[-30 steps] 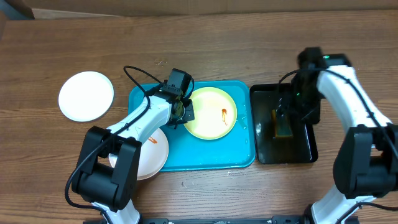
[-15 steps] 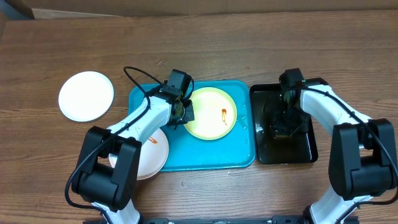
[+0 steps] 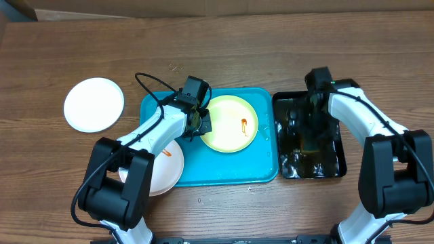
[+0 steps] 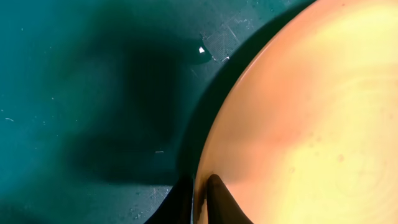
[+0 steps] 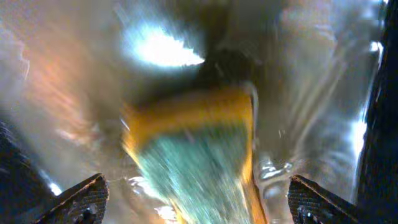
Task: Clean dirty plates on tray and stack at the side
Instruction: 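Lower right gripper into the black tray and grasp the sponge, then dip the held sponge in the water of the black tray, then scrub the yellow plate with the sponge while left gripper holds it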
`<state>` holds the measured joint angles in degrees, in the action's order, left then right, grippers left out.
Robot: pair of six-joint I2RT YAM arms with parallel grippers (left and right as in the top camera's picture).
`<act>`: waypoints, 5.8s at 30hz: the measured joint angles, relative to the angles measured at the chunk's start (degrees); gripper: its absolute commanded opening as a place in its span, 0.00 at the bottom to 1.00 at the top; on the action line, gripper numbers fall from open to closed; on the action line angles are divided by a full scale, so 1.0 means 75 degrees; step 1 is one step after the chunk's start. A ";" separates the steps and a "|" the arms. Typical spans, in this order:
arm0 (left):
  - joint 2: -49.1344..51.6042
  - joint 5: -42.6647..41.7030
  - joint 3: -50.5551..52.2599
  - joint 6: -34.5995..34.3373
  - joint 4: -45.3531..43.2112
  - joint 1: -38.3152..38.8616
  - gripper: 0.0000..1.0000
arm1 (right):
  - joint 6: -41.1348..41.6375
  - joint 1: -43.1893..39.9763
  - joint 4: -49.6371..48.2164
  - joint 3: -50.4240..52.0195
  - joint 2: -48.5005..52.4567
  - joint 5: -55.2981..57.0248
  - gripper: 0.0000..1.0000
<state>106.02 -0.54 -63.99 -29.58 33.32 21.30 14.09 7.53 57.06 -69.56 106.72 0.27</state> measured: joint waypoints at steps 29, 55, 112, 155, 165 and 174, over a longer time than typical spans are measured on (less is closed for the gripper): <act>0.0000 0.0026 0.0006 0.0020 -0.0029 0.0000 0.24 | -0.0210 -0.0006 0.0216 0.0017 0.0000 0.0009 0.61; 0.0000 0.0052 0.0044 0.0029 -0.0615 0.0000 0.27 | -0.0119 -0.0006 -0.0251 0.0233 0.0000 -0.0006 0.40; -0.0006 -0.0364 0.0067 -0.0446 -0.0163 -0.0052 0.04 | -0.0402 -0.0003 0.1891 -0.1623 0.0032 0.0382 0.04; -0.0006 -0.0868 0.0070 -0.0443 -0.0070 -0.0038 0.05 | 0.0111 0.3850 -0.0029 -0.2675 0.1545 0.2154 0.04; -0.0006 -0.0880 0.0070 -0.0443 -0.0047 -0.0038 0.04 | 0.0530 0.3841 -0.0067 -0.2667 0.1929 0.2457 0.06; -0.0006 -0.0903 0.0070 -0.0443 -0.0029 -0.0038 0.04 | 0.0618 0.3276 -0.0431 -0.2425 0.1929 0.1370 0.13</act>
<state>105.97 -7.31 -63.46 -32.91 33.10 21.02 18.72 32.10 53.82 -87.74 121.19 10.55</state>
